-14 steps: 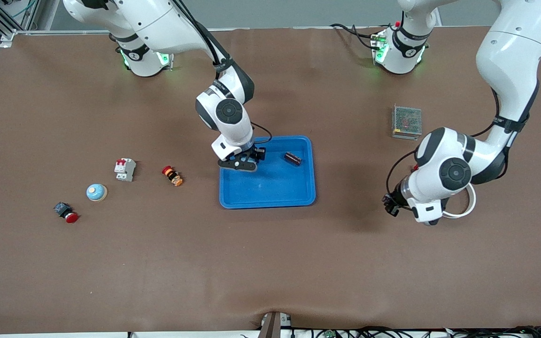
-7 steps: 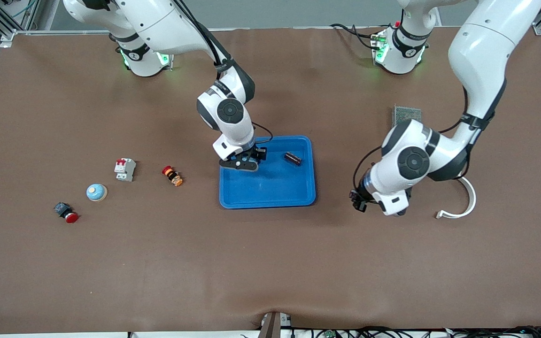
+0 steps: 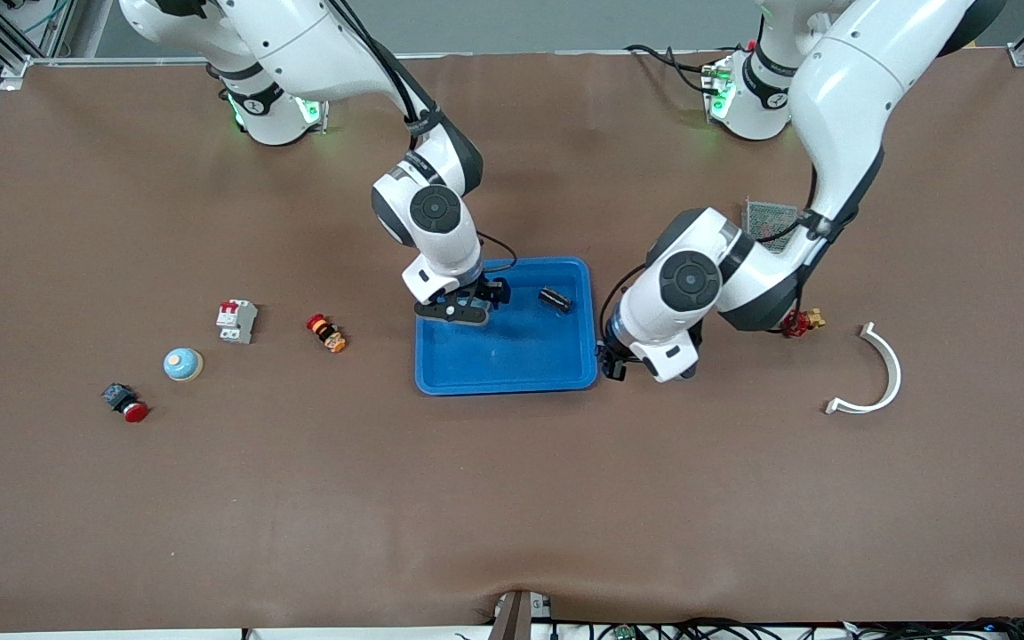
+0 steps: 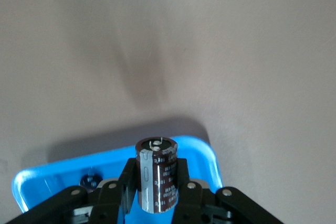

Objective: Place electrolytic capacitor and blue bell in tray
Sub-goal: 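Lower the capacitor and bell into the tray with both grippers and release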

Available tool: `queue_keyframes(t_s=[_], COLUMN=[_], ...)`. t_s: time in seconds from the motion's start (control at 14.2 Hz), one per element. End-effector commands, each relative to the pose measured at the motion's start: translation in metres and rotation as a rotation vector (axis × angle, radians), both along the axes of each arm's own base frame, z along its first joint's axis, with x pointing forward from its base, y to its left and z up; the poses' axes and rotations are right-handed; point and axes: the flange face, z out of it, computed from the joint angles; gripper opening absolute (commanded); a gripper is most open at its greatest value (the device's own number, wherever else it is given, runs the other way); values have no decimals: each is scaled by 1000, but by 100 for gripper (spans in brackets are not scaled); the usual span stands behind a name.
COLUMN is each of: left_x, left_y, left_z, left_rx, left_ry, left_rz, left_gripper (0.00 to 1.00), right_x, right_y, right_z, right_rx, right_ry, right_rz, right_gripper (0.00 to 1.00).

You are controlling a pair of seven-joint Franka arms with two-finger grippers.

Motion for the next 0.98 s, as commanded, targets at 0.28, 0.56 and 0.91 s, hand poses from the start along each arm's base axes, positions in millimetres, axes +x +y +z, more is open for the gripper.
queue_keyframes(t_s=[0.28,0.56,0.91], left_x=[-6,-10,-19], left_y=[-49,-58,-68], left_z=[-25,-42,-65], left_rx=[-38,-56,-58], left_ry=[38,38,45], left_rz=[136,182,160], left_gripper=[0,0,0], right_x=[31,55,85], right_y=[-65,-135,-236], right_z=[109,165,208], right_rx=[-65,-73,-93], right_ry=[56,81,63], right_rz=[74,151,302], right_gripper=[100,100,100])
